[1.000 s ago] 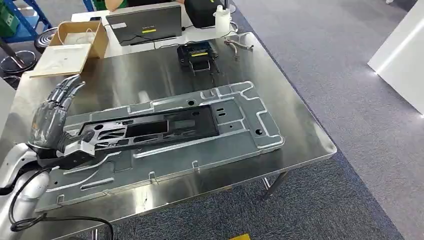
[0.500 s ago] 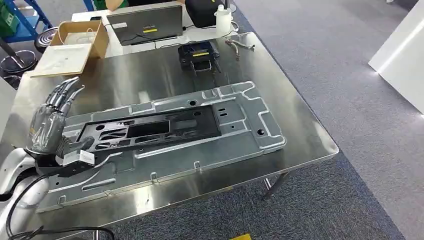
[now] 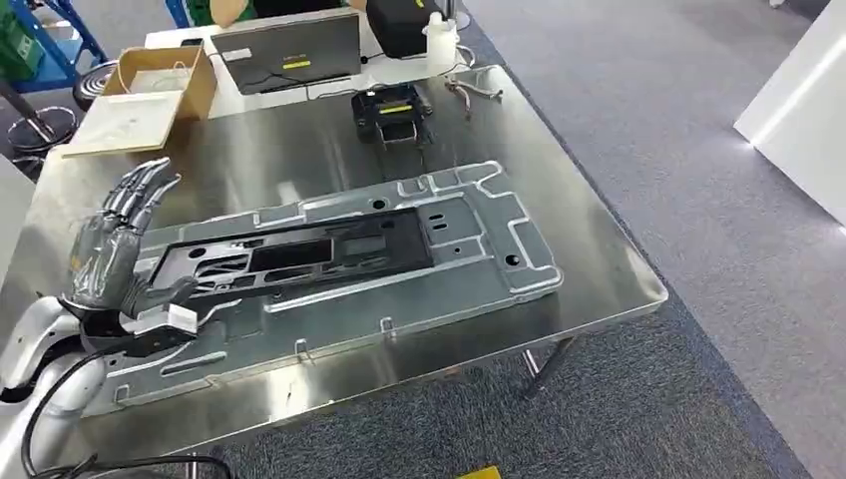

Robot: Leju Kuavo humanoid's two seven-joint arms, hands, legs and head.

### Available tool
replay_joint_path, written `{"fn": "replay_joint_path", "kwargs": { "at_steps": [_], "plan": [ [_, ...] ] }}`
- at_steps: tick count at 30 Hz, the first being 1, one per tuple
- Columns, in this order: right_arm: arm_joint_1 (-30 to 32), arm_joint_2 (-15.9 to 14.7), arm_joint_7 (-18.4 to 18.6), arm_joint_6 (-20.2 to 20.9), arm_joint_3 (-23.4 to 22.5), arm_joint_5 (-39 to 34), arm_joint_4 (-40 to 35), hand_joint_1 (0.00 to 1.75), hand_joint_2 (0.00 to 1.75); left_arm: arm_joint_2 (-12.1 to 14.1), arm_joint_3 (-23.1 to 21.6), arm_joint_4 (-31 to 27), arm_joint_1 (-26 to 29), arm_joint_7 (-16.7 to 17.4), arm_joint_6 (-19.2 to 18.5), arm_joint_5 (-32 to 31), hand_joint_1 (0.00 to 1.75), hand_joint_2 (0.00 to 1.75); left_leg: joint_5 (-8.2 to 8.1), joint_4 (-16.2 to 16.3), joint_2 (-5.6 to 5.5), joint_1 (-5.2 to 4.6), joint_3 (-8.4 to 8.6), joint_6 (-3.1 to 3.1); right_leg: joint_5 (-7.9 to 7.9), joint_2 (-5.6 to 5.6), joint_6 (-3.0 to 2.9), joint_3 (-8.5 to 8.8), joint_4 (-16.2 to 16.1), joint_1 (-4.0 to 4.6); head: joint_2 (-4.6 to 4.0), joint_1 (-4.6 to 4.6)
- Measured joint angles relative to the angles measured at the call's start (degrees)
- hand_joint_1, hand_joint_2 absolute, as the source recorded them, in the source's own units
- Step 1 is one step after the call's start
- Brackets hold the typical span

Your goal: Take the parts from the cabinet and place them on the table.

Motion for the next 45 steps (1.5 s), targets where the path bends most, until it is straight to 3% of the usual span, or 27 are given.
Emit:
{"fn": "replay_joint_path", "kwargs": {
  "at_steps": [2, 4, 6, 8, 11, 12, 13, 17, 18, 20, 21, 22, 23, 25, 26, 27, 28, 30, 32, 34, 36, 38, 40, 42, 43, 44, 45],
  "plan": [
    [0.06, 0.09, 0.00, 0.02, 0.02, 0.02, 0.00, 0.00, 0.00, 0.00, -0.04, 0.00, -0.01, 0.00, 0.00, 0.00, 0.00, 0.00, 0.37, -0.13, -0.07, -0.13, -0.32, -0.90, 0.88, -0.17, -0.81, -0.33, -0.62, -0.40, 0.00, 0.00],
    [-0.05, 0.13, 0.00, 0.04, 0.02, 0.02, 0.00, 0.00, 0.00, 0.02, -0.07, 0.00, -0.10, 0.02, -0.09, 0.02, 0.00, 0.00, -4.19, 3.60, 0.02, 0.30, -1.88, -1.37, 1.79, -0.35, -1.64, -1.24, -0.77, -0.49, 0.00, 0.00],
    [0.02, 0.13, 0.00, 0.02, 0.02, 0.02, 0.00, 0.00, 0.00, 0.00, -0.20, 0.02, -0.02, 0.02, -0.11, 0.02, 0.00, 0.00, -9.82, 12.12, 0.02, 0.64, -4.36, -1.88, 2.55, -0.41, -1.70, -2.27, -0.70, -0.40, 0.00, 0.00],
    [0.01, 0.11, -0.09, 0.02, 0.02, 0.02, 0.00, 0.00, 0.00, 0.00, -0.39, 0.04, 0.11, 0.04, -0.11, 0.02, 0.00, 0.00, -11.47, 17.25, 0.03, 0.80, -5.13, -2.26, 3.31, -0.42, -1.59, -3.62, -0.38, -0.35, 0.00, -0.02],
    [0.01, 0.15, -0.15, 0.04, 0.00, 0.00, 0.00, 0.00, 0.00, 0.00, -0.52, 0.04, 0.06, 0.04, -0.11, 0.02, 0.00, 0.00, -6.53, 6.72, 0.06, 0.86, 2.84, -2.12, 4.06, -0.42, -1.09, -5.08, 0.25, -0.43, 0.00, -0.02],
    [-0.02, 0.17, -0.15, 0.07, 0.00, 0.00, 0.00, 0.00, 0.00, 0.02, -0.52, 0.02, 0.00, 0.07, -0.11, 0.02, 0.00, 0.00, -5.94, 1.31, 0.07, 0.85, 6.42, -1.83, 4.29, -0.42, -0.82, -5.29, 0.46, -0.43, 0.00, -0.02],
    [-0.02, 0.20, -0.18, 0.07, 0.00, -0.04, 0.00, 0.00, 0.00, 0.02, -0.52, 0.02, -0.06, 0.13, -0.11, 0.00, 0.00, 0.00, -7.13, -1.17, 0.00, 0.54, 7.84, -1.56, 4.61, -0.38, -0.36, -5.57, 0.51, -0.26, 0.00, -0.02],
    [0.10, 0.22, -0.18, 0.07, -0.07, -0.17, 0.00, 0.00, 0.00, 0.09, -0.59, 0.00, 0.08, 0.22, -0.22, 0.00, 0.00, 0.00, -5.27, -1.34, 0.01, 0.34, 6.49, -0.18, 6.22, -0.31, 1.30, -5.63, -0.02, -0.14, 0.00, 0.00],
    [0.05, 0.15, -0.17, 0.00, -0.09, -0.18, 0.00, 0.00, 0.00, 0.07, -0.66, 0.00, -0.07, 0.22, -0.35, 0.00, 0.00, 0.00, -4.52, -1.55, 0.40, 0.67, 6.23, 0.25, 5.10, -0.30, 1.30, -6.00, 0.75, -0.52, 0.00, -0.02],
    [0.00, 0.13, -0.18, -0.02, -0.11, -0.26, 0.00, 0.00, 0.00, 0.05, -0.83, 0.00, -0.14, 0.17, -0.85, -0.09, 0.00, 0.00, -3.45, -1.55, 0.44, 0.60, 4.91, 1.37, -1.50, -0.32, 1.49, -8.43, 6.40, -0.55, 0.00, 0.00],
    [0.01, 0.13, -0.15, -0.04, -0.11, -0.33, 0.00, 0.00, 0.00, 0.04, -0.85, 0.00, -0.06, 0.18, -0.98, -0.11, 0.00, 0.00, -2.88, -1.53, 0.45, 0.53, 4.15, 1.35, -4.36, -0.32, 1.66, -9.73, 10.60, -0.54, 0.00, 0.00],
    [0.02, 0.13, -0.15, -0.04, -0.11, -0.35, 0.00, 0.00, 0.00, 0.02, -0.90, 0.00, -0.03, 0.20, -1.01, -0.15, 0.00, 0.00, -2.27, -1.43, 0.44, 0.40, 3.28, 1.38, -6.12, -0.33, 1.82, -10.88, 14.65, -0.54, 0.00, 0.00],
    [0.01, 0.13, -0.17, -0.04, -0.11, -0.35, 0.00, 0.00, 0.00, 0.00, -0.90, 0.00, 0.00, 0.20, -1.01, -0.15, 0.00, 0.00, -1.67, -1.34, 0.44, 0.28, 2.39, 1.32, -6.04, -0.33, 1.87, -11.12, 16.94, -0.54, 0.00, -0.02],
    [-0.04, 0.13, -0.24, -0.04, -0.11, -0.39, 0.00, 0.00, 0.00, 0.00, -0.90, 0.00, 0.02, 0.24, -1.07, -0.17, 0.00, 0.00, -0.74, -1.07, 0.44, 0.09, 0.85, 1.20, -2.64, -0.32, 1.58, -8.17, 14.43, -0.48, 0.00, 0.00],
    [-0.06, 0.07, -0.28, -0.04, -0.11, -0.42, 0.00, 0.00, 0.00, 0.00, -0.90, 0.00, 0.00, 0.31, -1.07, -0.17, 0.00, 0.00, -0.33, -0.88, 0.44, -0.04, 0.10, 1.08, -0.71, -0.31, 1.24, -5.03, 10.30, -0.38, 0.00, 0.00],
    [-0.14, 0.02, -0.31, -0.04, -0.11, -0.42, -0.02, 0.00, 0.00, 0.00, -0.90, 0.00, 0.00, 0.35, -1.09, -0.20, 0.00, 0.00, 0.12, -0.67, 0.43, -0.12, -0.46, 0.98, 0.09, -0.29, 0.57, -0.91, 4.73, -0.02, 0.00, 0.00],
    [-0.27, -0.18, -0.33, -0.04, -0.11, -0.42, -0.07, 0.00, 0.00, 0.00, -0.90, 0.00, 0.02, 0.35, -1.09, -0.22, 0.00, 0.00, 0.42, -0.49, 0.47, -0.25, -0.89, 0.71, -1.63, -0.30, 0.01, 1.91, 0.19, 0.27, 0.00, -0.02],
    [-0.29, -0.24, -0.42, -0.04, -0.11, -0.39, -0.09, 0.00, 0.00, 0.00, -0.94, -0.02, -0.06, 0.39, -1.18, -0.50, 0.00, 0.00, 1.25, -0.64, 0.58, -0.07, -0.94, -0.03, -1.04, -0.37, 0.18, 2.06, -1.20, 0.55, 0.00, 0.02],
    [-0.30, -0.22, -0.39, -0.22, -0.11, -0.15, -0.09, 0.00, 0.00, -0.02, -1.14, -0.18, 0.32, 0.85, -1.20, -1.22, 0.00, 0.00, 2.24, -0.98, 0.63, 0.06, -1.15, -0.75, -0.18, -0.37, -0.38, 1.64, -1.58, 0.55, 0.00, 0.00],
    [-0.33, -0.13, -0.15, -0.57, -0.09, 0.04, -0.04, 0.00, 0.00, -0.02, -1.16, -0.72, 1.32, 2.41, -1.14, -3.06, 0.00, 0.00, -0.74, 0.60, 0.43, 0.15, -2.26, -1.29, 1.43, -0.69, -1.12, 0.85, -2.43, -0.13, 0.00, -0.02],
    [-0.29, -0.15, -0.22, -0.59, -0.09, 0.07, -0.04, 0.00, 0.00, -0.04, -1.22, -1.36, 2.34, 3.65, -1.01, -4.33, 0.00, 0.00, -7.97, 8.26, 0.43, 0.58, -4.36, -1.89, 2.69, -0.81, -1.36, -0.74, -2.40, -0.15, 0.00, 0.00],
    [-0.19, -0.15, -0.55, -0.37, -0.09, 0.09, -0.04, 0.00, 0.00, -0.04, -1.27, -1.81, 3.36, 4.11, -0.98, -4.81, 0.00, 0.00, -11.02, 16.09, 0.43, 0.95, -5.68, -2.47, 4.00, -0.86, -1.23, -2.66, -2.18, -0.12, 0.00, 0.00],
    [-0.20, -0.13, -0.72, -0.26, -0.09, 0.11, -0.04, 0.00, 0.00, -0.09, -1.29, -2.14, 3.86, 4.28, -0.98, -4.94, 0.00, 0.00, -7.77, 15.55, 0.44, 1.29, -3.23, -2.91, 5.16, -0.89, -0.81, -4.70, -1.66, -0.29, 0.00, -0.02],
    [-0.21, -0.04, -0.83, -0.26, -0.09, 0.13, -0.04, 0.00, 0.00, -0.09, -1.29, -2.69, 3.96, 4.42, -1.01, -4.96, 0.00, 0.00, -4.49, 7.43, 0.49, 1.57, 3.22, -3.23, 6.05, -0.89, -0.14, -6.64, -0.76, -0.62, 0.00, -0.02],
    [-0.34, -0.07, -0.85, -0.26, -0.09, 0.20, -0.07, 0.00, 0.00, -0.09, -1.29, -2.93, 3.91, 4.44, -0.98, -4.96, 0.00, 0.00, -6.73, 1.30, 0.49, 1.67, 7.36, -3.30, 6.44, -0.91, 0.36, -7.35, -0.09, -0.56, 0.00, -0.02],
    [-0.30, -0.07, -0.89, -0.26, -0.09, 0.20, -0.07, 0.00, 0.00, -0.09, -1.29, -3.23, 3.96, 4.46, -0.99, -5.01, 0.00, 0.00, -7.80, -1.87, 0.14, 1.04, 9.08, -2.50, 6.77, -0.87, 0.79, -7.67, 0.31, -0.50, 0.00, 0.00],
    [-0.19, -0.07, -1.03, -0.26, -0.09, 0.17, -0.07, 0.00, 0.00, -0.13, -1.33, -3.34, 4.10, 4.57, -1.03, -5.12, 0.00, 0.00, -7.49, -1.19, 0.17, 1.01, 8.45, -1.99, 7.25, -0.88, 1.23, -7.39, -0.07, -0.46, 0.00, -0.02]
  ]
}}
